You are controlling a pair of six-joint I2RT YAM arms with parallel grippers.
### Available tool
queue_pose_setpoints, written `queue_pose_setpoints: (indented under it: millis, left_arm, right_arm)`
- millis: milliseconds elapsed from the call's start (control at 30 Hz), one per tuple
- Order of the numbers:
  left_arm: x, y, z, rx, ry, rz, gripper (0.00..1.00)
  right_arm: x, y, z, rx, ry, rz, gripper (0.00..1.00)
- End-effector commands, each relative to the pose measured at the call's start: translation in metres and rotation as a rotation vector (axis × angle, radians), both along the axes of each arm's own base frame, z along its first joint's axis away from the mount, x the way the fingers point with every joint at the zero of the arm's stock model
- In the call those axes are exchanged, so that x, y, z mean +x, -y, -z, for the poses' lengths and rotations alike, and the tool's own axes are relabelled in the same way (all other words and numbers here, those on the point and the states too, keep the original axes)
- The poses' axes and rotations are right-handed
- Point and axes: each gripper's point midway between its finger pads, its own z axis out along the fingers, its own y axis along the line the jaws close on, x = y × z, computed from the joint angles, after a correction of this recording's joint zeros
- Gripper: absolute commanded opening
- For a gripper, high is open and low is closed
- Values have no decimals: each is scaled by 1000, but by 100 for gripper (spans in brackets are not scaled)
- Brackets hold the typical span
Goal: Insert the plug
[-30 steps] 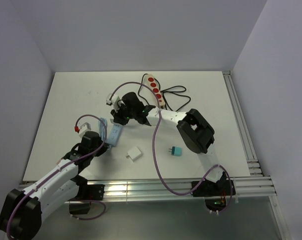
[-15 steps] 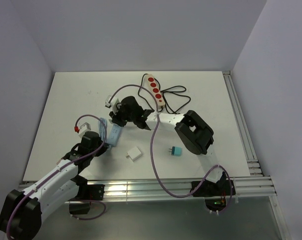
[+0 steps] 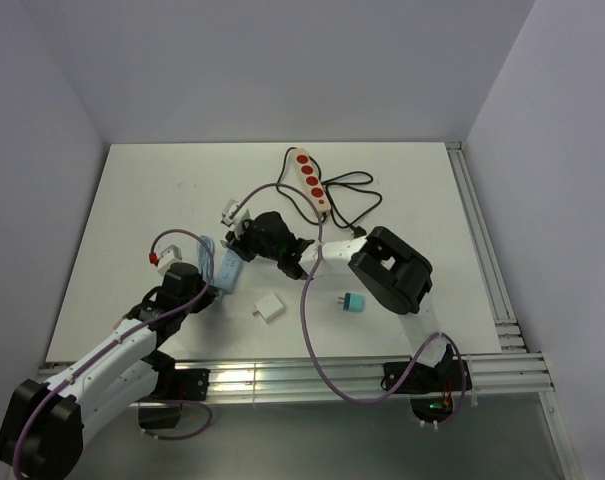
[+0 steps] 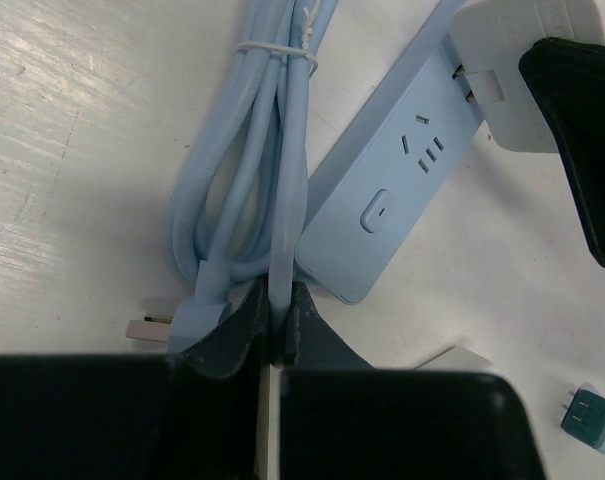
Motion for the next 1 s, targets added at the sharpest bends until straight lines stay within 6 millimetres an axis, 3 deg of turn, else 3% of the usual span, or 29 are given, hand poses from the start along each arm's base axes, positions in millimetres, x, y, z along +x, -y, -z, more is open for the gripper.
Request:
queue_pose_setpoints:
  millis: [0, 333, 467, 667, 833, 967]
  left_arm:
    - [0, 2, -4, -15, 8, 1, 1]
    - [-1, 3, -6, -23, 18, 4, 0]
    - [-1, 3, -5, -24, 17, 6, 0]
    - [0, 5, -6, -27, 17, 11, 0]
    - [-1, 4, -6, -25, 20, 14, 0]
    - [-1, 5, -6, -29, 22, 16, 0]
  right_arm:
    - [-90, 77, 166, -437, -404, -28, 0]
    - [-93, 88, 187, -415, -363, -55, 0]
    - [-98, 101, 212, -469, -389, -44, 0]
    - [-105, 119, 233, -450, -451, -3, 0]
    - [-96, 132, 222, -337, -473, 60, 0]
    - [-96, 135, 224, -355, -479, 63, 0]
